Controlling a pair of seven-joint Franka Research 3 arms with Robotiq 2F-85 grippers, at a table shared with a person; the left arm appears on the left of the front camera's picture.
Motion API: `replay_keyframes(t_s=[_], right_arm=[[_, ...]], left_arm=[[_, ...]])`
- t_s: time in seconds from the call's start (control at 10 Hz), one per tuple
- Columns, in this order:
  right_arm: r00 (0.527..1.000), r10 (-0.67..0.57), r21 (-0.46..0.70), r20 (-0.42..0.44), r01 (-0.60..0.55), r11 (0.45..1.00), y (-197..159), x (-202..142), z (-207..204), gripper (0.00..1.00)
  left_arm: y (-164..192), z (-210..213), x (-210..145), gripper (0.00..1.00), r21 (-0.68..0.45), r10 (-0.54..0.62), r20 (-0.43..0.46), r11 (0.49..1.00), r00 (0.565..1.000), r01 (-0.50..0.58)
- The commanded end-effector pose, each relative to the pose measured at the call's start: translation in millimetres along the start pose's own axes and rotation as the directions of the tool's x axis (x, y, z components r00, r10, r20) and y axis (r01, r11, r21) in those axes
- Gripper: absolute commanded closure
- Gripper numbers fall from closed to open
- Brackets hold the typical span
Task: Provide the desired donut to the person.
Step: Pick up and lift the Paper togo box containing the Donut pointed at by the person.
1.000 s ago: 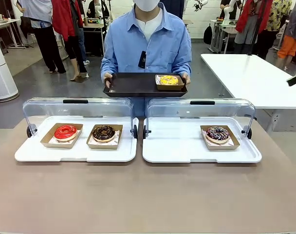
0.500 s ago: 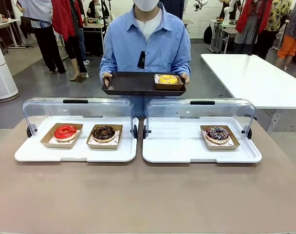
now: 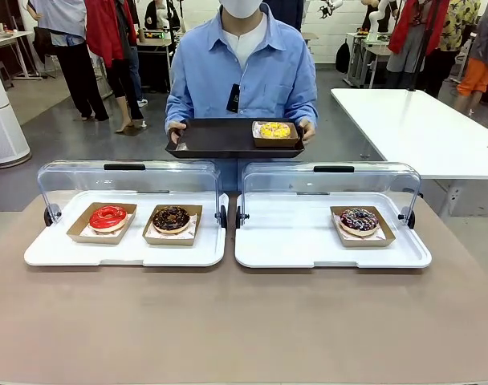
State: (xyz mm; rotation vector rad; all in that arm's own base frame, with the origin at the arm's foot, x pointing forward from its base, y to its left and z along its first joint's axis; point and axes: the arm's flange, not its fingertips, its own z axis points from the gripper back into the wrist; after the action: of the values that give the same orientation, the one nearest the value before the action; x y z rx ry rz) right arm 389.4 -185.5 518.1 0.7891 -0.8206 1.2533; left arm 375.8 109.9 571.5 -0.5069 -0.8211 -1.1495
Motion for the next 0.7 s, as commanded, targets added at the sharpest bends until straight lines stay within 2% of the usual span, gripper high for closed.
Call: replay_keyframes(t_s=[0.0,0.1,0.6], right_arm=[[0.997,-0.058,-0.018,-0.05,0.057,0.998,-1.6,2.7,-0.5,0.0],[1.0,0.0,0.0,0.0,0.0,1.0,0.0,0.0,0.0,0.0],[1.0,0.0,0.0,0.0,0.0,1.0,0.0,0.0,0.0,0.0]], left_arm=[[-0.6,0.0,0.7,0.0,-0.003,0.003,0.015,1.0,1.0,-0.003],[-0.6,0.0,0.7,0.0,-0.003,0.003,0.015,1.0,1.0,-0.003],[-0.6,0.0,0.7,0.0,-0.003,0.003,0.015,1.0,1.0,-0.003]])
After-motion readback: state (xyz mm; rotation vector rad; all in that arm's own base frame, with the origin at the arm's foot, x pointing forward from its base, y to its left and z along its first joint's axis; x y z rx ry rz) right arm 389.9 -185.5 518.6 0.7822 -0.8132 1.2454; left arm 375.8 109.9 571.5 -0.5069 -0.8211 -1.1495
